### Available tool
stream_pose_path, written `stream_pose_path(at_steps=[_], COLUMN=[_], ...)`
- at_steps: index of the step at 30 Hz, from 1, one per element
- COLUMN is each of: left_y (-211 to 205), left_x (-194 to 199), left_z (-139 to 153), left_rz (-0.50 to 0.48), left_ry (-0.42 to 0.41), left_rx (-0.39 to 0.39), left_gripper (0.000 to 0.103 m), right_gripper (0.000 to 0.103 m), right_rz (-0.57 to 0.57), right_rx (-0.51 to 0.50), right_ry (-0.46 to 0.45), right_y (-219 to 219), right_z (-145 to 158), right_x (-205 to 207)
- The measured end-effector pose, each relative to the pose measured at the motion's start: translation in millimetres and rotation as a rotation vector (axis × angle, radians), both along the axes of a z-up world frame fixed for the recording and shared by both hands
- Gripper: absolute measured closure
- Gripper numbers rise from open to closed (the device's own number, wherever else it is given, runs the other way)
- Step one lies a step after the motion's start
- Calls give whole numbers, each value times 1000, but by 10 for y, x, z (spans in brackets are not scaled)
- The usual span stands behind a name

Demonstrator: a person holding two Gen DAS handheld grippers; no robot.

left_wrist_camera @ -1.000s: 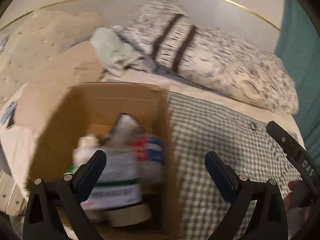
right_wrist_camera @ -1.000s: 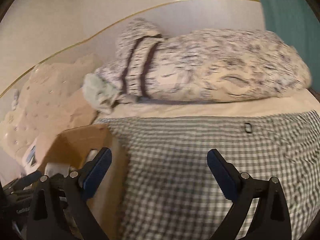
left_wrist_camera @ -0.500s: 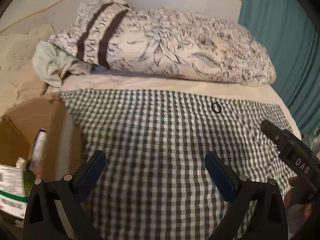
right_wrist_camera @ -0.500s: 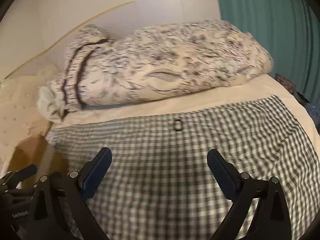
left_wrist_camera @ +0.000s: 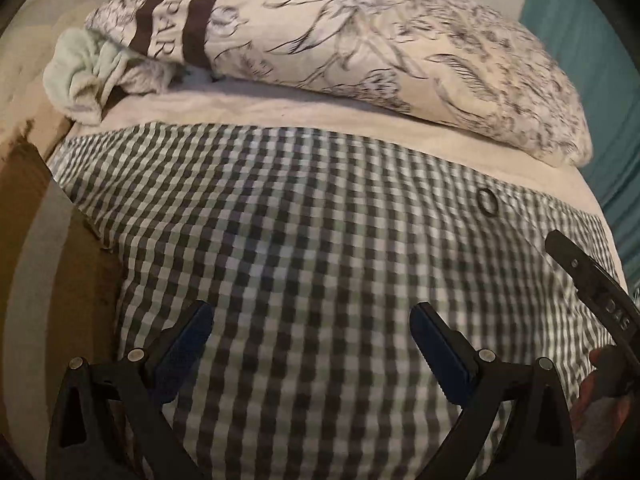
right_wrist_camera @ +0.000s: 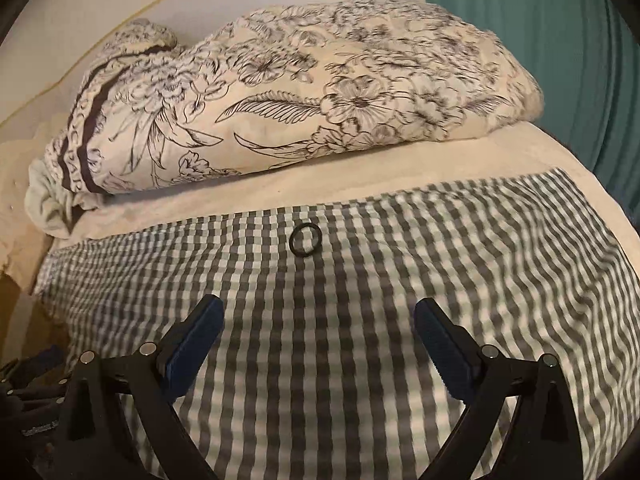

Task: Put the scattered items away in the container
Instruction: 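Move the right gripper over the small black hair tie on the sheet, then grasp the black hair tie with the right gripper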

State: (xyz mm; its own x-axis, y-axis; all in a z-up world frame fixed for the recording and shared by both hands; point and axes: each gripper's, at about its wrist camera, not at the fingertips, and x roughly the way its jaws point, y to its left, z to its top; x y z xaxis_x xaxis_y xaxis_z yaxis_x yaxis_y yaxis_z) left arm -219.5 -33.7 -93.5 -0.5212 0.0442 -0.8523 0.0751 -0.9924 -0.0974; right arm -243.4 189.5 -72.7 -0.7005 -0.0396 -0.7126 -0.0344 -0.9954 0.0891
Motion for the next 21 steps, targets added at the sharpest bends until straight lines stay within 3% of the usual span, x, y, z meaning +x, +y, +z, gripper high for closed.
stream_pose_path(at_steps=[5,10,20,21], left_y=[-110,-166,-216,-213], left_x=[-98,-170,-284,-291], left_z=[-116,-208,-468,-480], left_rz=[21,29,83,86], left_ry=[-12,-18,-57,-58], left_rx=[5,-9,10,8], left_gripper=[2,2,2,2], right_gripper=[7,7,8,14], right_rz=[2,-24,-22,-22], right_rx=[54,90,139,146], right_ry=[-13,-96,-107,-104], right_y=[-132,-180,-267,-278], right_z=[-184,-484,-685,-689], right_x=[-392,-744,-1000,-1027])
